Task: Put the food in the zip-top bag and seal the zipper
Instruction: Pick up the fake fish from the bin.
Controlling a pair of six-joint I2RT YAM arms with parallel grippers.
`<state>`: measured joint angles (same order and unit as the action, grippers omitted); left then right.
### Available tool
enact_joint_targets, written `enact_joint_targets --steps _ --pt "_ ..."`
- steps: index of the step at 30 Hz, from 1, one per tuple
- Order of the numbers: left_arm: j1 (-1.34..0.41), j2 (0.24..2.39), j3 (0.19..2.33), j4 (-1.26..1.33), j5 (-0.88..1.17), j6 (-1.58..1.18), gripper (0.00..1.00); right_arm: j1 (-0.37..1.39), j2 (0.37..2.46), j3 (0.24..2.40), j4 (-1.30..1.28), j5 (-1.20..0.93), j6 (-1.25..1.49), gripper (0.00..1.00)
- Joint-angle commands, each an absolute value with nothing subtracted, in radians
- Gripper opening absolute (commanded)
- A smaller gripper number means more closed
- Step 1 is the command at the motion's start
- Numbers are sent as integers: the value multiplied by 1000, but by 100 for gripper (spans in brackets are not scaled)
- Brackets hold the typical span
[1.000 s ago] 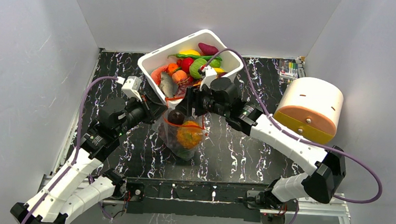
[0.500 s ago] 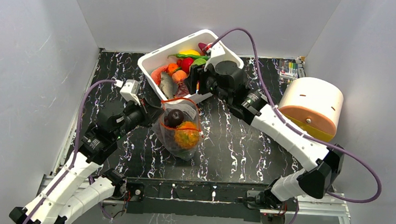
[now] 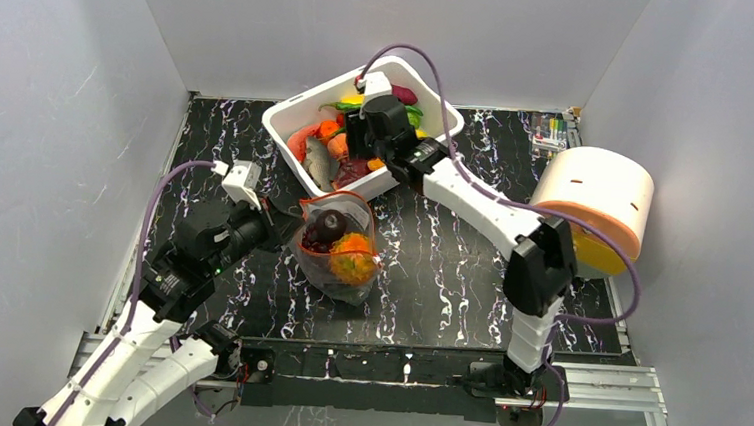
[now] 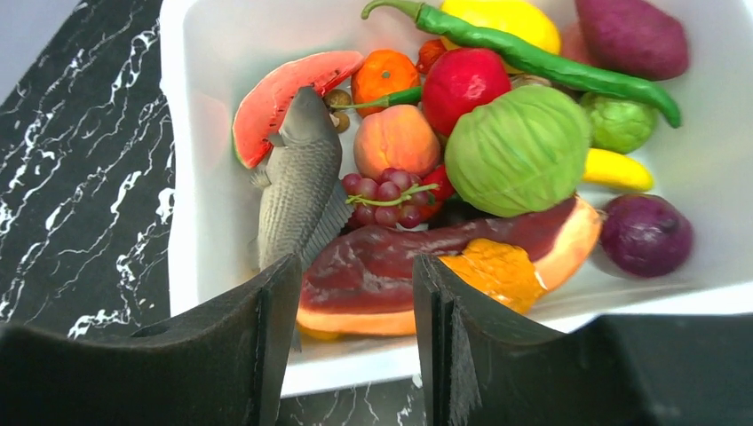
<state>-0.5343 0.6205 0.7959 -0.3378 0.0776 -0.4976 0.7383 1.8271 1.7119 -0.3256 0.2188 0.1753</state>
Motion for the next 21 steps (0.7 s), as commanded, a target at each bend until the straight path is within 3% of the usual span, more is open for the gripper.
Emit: enact_joint_targets --steps 1,21 --pt "-538 590 849 -399 48 -478 0 742 1926 1827 -291 203 180 47" --pt "-537 607 1050 -474 -314 -317 0 737 2300 2200 -336 199 88 49"
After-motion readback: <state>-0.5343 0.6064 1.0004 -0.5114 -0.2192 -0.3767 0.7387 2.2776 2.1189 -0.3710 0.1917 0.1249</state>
